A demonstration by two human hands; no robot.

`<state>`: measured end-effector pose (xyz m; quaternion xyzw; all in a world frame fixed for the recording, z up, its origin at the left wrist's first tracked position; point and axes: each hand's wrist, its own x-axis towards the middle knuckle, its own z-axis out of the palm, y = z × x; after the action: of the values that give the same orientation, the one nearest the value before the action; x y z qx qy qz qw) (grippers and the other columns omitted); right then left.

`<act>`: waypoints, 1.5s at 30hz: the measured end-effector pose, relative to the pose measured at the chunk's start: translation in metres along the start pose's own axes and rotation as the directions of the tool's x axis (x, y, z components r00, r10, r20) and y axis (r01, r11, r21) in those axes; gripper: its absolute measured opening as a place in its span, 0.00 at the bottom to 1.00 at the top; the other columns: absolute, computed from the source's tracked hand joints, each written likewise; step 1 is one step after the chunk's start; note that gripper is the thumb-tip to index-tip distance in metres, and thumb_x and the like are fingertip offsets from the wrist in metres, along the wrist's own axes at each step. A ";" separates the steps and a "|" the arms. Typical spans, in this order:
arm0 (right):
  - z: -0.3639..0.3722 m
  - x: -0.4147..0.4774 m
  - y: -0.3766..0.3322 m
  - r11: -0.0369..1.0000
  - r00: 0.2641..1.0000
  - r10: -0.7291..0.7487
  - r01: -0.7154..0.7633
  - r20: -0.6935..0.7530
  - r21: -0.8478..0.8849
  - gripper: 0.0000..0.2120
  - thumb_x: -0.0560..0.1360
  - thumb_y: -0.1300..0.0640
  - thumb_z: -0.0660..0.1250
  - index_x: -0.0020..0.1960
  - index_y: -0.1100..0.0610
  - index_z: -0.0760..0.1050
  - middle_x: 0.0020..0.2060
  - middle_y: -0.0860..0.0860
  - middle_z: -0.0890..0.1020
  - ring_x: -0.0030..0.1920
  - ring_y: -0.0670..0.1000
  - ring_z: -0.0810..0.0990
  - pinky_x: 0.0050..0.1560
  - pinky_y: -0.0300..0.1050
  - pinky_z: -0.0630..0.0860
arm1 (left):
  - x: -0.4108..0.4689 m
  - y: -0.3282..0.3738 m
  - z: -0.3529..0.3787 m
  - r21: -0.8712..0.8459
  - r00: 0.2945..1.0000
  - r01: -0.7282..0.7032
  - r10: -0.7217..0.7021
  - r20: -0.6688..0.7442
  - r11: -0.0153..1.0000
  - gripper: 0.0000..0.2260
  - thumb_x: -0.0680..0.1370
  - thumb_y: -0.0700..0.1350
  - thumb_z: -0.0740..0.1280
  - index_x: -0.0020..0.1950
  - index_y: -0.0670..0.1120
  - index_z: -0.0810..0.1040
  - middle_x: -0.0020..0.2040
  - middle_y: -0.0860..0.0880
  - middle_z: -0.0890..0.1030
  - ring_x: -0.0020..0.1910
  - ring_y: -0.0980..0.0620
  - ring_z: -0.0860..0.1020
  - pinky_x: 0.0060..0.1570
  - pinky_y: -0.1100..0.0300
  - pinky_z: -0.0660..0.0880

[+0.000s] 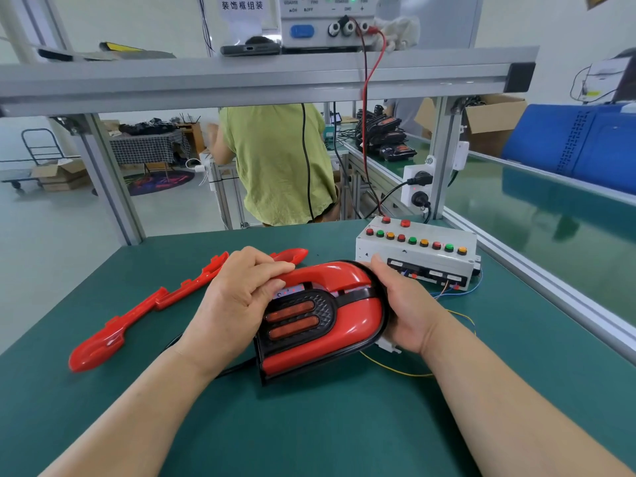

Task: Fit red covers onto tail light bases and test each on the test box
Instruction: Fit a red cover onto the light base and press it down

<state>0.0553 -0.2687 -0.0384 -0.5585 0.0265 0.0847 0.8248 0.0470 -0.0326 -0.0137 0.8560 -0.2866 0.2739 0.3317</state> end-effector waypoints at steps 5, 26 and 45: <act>-0.001 0.002 0.001 1.000 1.000 -0.003 0.003 -0.008 -0.003 0.22 0.83 0.42 0.55 0.58 0.53 0.82 0.51 0.57 0.86 0.46 0.54 0.86 0.41 0.48 0.83 | -0.001 0.005 0.000 -0.003 1.000 0.006 -0.006 0.007 1.000 0.13 0.78 0.34 0.68 0.60 0.44 0.83 0.48 0.54 0.75 0.52 0.53 0.75 0.56 0.67 0.69; -0.004 0.004 0.002 0.999 1.000 -0.001 0.000 -0.015 -0.053 0.21 0.83 0.42 0.54 0.53 0.52 0.83 0.48 0.55 0.87 0.43 0.53 0.86 0.40 0.47 0.83 | -0.004 -0.004 0.009 -0.028 0.999 0.011 -0.010 0.038 1.000 0.13 0.78 0.33 0.69 0.60 0.43 0.83 0.49 0.51 0.77 0.54 0.54 0.76 0.58 0.65 0.71; 0.002 0.002 0.001 0.997 1.000 -0.016 0.016 0.006 -0.070 0.20 0.77 0.40 0.64 0.51 0.55 0.85 0.52 0.59 0.85 0.50 0.59 0.85 0.50 0.56 0.83 | -0.003 -0.004 0.015 -0.103 0.994 0.103 -0.100 0.034 0.989 0.13 0.79 0.35 0.67 0.59 0.48 0.83 0.50 0.54 0.76 0.56 0.55 0.75 0.60 0.64 0.69</act>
<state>0.0565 -0.2658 -0.0391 -0.5869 0.0170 0.0806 0.8055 0.0517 -0.0402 -0.0265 0.8547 -0.2612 0.2290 0.3858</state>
